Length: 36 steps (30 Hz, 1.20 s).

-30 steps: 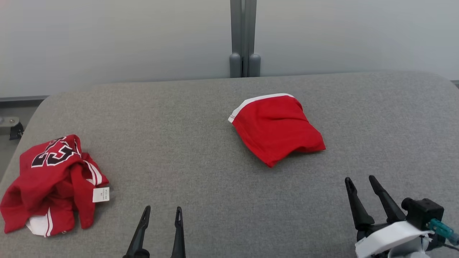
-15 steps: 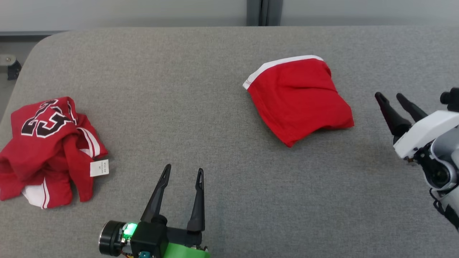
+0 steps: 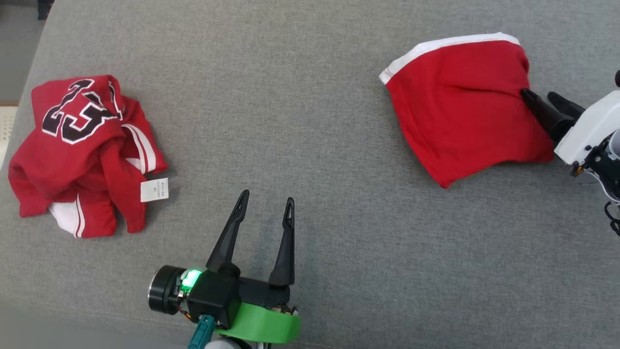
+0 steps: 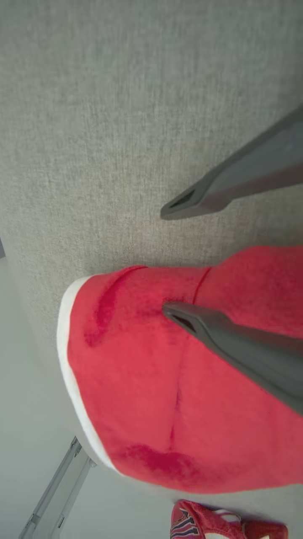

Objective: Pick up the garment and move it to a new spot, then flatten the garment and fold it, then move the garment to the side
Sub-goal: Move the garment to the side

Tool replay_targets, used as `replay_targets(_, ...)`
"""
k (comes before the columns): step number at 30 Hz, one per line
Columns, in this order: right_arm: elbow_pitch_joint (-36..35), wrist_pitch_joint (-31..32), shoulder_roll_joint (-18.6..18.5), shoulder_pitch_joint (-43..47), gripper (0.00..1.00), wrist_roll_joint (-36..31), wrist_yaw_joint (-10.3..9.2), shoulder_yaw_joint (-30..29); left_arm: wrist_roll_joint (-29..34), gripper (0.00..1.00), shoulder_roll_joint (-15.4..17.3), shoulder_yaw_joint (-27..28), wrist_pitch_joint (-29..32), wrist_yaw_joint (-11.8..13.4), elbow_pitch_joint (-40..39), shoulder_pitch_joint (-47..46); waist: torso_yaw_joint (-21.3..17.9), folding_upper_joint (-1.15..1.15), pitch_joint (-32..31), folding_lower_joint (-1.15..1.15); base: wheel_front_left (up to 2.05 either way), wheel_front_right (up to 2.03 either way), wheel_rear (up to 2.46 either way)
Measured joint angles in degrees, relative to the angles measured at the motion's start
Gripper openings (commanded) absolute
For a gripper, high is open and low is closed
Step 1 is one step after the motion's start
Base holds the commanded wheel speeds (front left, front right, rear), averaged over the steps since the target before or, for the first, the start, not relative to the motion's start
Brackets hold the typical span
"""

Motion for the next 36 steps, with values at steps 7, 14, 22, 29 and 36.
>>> replay_targets(7,-1.56,0.65,-0.92,-1.3,0.0,3.01,0.01,4.2,-0.42,1.0,0.0,-0.23,0.0,0.73,0.53,-1.17,2.18,0.0,3.23,0.0,0.0,0.0,0.0)
replay_targets(14,-4.36,-4.66,-4.63,0.24,0.0,4.56,0.1,7.03,1.81,1.0,-0.01,1.57,0.0,0.29,0.22,-1.41,-0.5,0.0,3.73,0.0,0.0,0.0,0.0)
replay_targets(22,-5.13,-11.54,-10.84,0.9,0.0,4.07,0.05,8.09,6.06,1.0,0.96,3.93,0.01,-2.54,-0.66,-2.36,-8.26,0.0,4.36,0.0,0.0,0.0,0.0)
replay_targets(29,1.03,-19.94,-14.21,-0.34,0.0,1.2,0.05,6.93,8.37,1.0,3.43,4.21,0.0,-4.27,-2.53,-4.28,-15.23,0.0,6.73,0.0,0.0,0.0,0.0)
replay_targets(36,9.0,-24.55,-13.7,-5.87,0.0,-3.32,0.03,6.53,9.82,1.0,5.68,4.42,0.01,-4.9,-4.69,-5.88,-19.11,0.0,10.99,0.0,0.0,0.0,0.0)
